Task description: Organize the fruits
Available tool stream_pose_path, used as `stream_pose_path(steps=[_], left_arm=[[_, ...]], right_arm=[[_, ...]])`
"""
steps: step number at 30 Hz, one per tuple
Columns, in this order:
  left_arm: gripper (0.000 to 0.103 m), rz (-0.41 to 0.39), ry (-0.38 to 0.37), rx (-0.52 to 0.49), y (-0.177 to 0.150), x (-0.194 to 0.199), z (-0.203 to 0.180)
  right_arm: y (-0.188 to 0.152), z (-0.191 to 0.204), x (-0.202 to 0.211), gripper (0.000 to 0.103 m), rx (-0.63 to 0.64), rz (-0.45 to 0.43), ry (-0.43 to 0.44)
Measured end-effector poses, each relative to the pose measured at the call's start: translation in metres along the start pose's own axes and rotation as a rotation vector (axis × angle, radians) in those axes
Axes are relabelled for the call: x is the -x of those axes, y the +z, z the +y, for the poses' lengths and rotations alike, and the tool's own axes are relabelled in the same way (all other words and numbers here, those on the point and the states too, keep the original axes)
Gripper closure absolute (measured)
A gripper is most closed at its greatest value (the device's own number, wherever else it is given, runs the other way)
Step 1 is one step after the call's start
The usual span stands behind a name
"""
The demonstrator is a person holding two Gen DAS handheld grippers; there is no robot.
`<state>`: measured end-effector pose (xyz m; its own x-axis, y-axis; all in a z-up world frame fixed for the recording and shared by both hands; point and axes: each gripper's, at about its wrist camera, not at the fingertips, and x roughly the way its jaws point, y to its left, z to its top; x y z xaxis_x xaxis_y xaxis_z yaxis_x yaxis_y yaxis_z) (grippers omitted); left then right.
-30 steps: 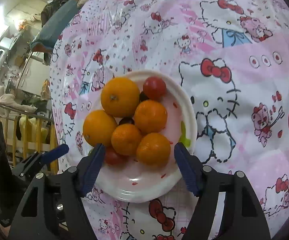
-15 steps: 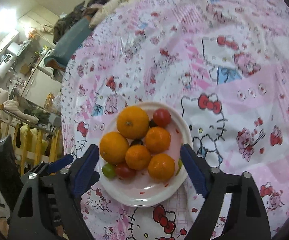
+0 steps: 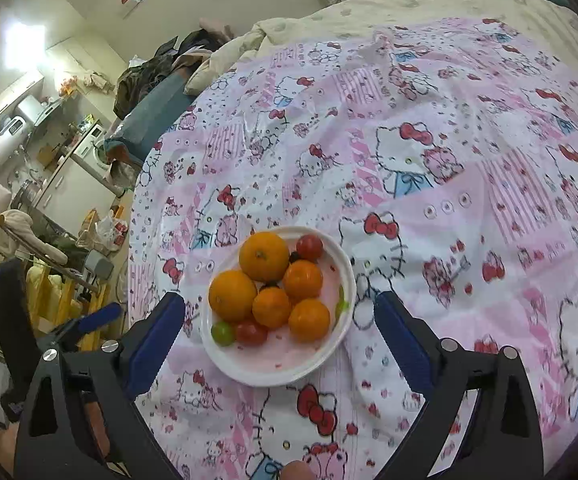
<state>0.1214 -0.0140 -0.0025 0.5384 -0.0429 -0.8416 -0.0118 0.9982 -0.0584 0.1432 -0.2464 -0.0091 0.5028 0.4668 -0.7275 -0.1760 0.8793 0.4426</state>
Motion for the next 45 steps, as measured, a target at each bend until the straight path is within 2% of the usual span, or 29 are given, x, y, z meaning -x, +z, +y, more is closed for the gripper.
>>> stream_pose_path(steps=[4, 8, 12, 18, 21, 36, 45], left_arm=[[0.001, -0.011, -0.008, 0.051, -0.014, 0.013, 0.014], [0.001, -0.029, 0.000, 0.068, -0.030, 0.026, 0.020], [0.001, -0.113, 0.004, 0.075, -0.047, 0.046, 0.024], [0.001, -0.149, -0.003, 0.085, -0.058, 0.059, 0.027], [0.001, -0.177, 0.036, 0.080, -0.062, 0.062, 0.027], [0.001, -0.172, -0.007, 0.090, -0.065, 0.055, 0.023], [0.001, -0.174, 0.005, 0.089, -0.064, 0.054, 0.023]], right_arm=[[-0.015, 0.009, 0.012, 0.003, 0.049, -0.030, -0.043], [-0.034, 0.018, 0.027, 0.000, 0.086, -0.106, -0.090], [-0.052, 0.025, 0.035, 0.000, 0.108, -0.145, -0.108], [-0.070, 0.034, 0.040, 0.000, 0.139, -0.194, -0.153], [-0.071, 0.040, 0.037, 0.000, 0.181, -0.218, -0.184], [-0.072, 0.046, 0.023, 0.000, 0.210, -0.203, -0.201], [-0.072, 0.044, 0.023, 0.000, 0.199, -0.200, -0.205]])
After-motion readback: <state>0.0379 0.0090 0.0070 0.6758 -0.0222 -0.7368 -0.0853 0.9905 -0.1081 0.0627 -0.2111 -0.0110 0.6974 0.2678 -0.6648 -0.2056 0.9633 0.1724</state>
